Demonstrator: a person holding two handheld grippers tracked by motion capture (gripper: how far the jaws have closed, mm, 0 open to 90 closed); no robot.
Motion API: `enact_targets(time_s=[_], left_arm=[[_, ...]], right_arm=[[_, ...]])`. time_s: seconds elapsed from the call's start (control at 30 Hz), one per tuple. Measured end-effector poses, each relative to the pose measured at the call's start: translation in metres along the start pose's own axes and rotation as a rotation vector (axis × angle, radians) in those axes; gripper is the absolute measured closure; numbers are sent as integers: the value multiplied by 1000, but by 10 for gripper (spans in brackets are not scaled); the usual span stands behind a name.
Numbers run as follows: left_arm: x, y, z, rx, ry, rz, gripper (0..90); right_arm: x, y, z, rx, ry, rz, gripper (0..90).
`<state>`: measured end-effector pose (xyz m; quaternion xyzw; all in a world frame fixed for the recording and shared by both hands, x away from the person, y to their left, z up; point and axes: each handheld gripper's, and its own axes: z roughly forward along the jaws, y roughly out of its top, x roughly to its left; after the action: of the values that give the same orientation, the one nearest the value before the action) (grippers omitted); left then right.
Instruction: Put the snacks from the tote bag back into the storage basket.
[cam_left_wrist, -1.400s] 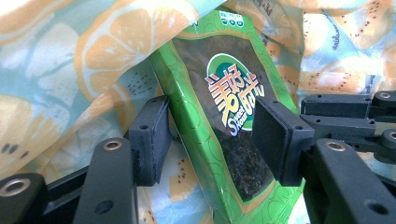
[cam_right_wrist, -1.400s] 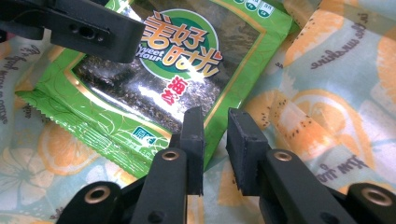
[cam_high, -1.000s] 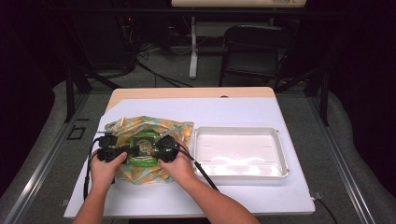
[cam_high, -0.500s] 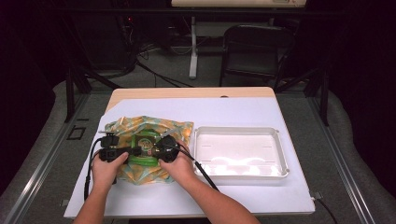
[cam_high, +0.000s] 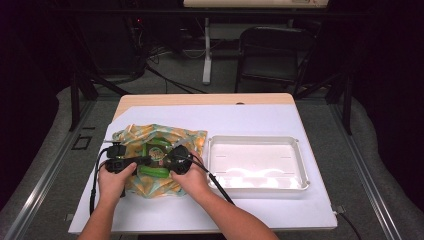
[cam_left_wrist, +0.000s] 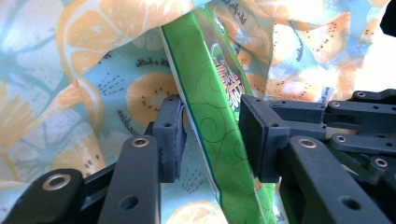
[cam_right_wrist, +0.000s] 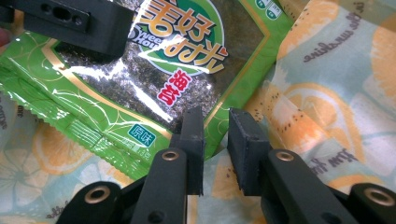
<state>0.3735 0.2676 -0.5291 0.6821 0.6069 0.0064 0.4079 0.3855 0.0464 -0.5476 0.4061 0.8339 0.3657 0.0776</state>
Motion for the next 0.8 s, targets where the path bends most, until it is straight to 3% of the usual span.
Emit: enact_targets(time_s=[0.4,0.6,0.8], left_arm=[[3,-2,-1,-11,-6,-30,664],[1,-3,-1,-15,9,-18,667],[1,-4,-4,-27,-7,-31,677]], right_arm=[[-2,1,-4,7,12,-2,704],[5,2,-27,-36,36,-61,670],[2,-9,-56,-92,57,-101,653]])
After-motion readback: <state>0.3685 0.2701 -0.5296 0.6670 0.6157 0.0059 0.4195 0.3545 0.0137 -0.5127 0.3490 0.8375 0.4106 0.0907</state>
